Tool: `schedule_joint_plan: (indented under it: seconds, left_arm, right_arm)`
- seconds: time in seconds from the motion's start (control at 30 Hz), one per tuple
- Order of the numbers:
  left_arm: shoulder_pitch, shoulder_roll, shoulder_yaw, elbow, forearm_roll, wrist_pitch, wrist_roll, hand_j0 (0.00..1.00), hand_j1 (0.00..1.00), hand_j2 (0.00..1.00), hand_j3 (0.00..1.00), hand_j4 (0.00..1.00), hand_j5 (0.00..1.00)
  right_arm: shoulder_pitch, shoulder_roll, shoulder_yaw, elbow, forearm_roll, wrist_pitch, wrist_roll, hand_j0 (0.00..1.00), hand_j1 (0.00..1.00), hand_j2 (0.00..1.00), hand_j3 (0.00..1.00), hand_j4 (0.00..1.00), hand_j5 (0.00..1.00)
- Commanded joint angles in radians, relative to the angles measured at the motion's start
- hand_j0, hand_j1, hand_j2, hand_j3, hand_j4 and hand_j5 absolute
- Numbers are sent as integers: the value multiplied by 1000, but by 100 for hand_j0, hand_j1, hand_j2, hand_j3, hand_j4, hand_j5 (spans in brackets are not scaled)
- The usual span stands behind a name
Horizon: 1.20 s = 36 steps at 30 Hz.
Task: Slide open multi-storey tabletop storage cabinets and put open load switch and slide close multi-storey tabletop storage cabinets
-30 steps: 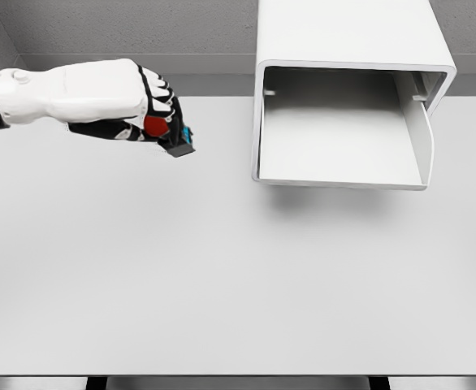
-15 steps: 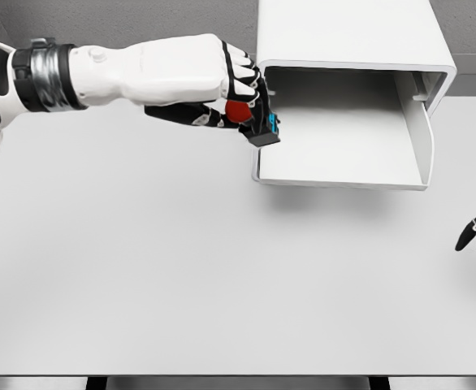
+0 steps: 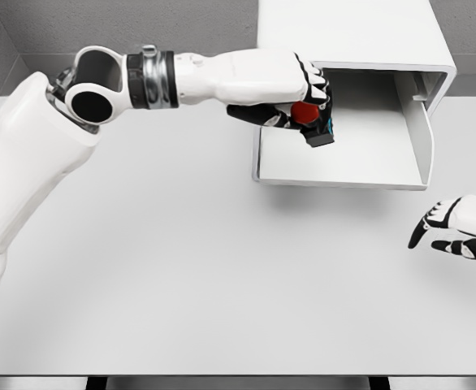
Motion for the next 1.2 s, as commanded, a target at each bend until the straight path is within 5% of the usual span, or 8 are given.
schedule_joint_plan:
  seconds: [0.0,0.13,0.33,1.17]
  left_arm:
    - [0,-19,-2,30,-16,4,1,49,49,49,49,49,49]
    - [-2,-36,-2,69,-22,4,1,64,64,64,64,64,64]
    - [-15,-53,-2,105,-21,4,1,100,100,100,100,100,100]
    - [-81,-142,-2,116,-30,4,1,100,100,100,100,100,100]
  right_arm:
    - [0,-2,47,0,0,2,0,55,55,55,55,55,55]
    - [0,-2,49,0,6,2,0,55,55,55,55,55,55]
    - [-49,-3,52,-2,6,2,0,55,55,55,55,55,55]
    - [-100,-2,75,0,5,2,0,57,57,57,57,57,57]
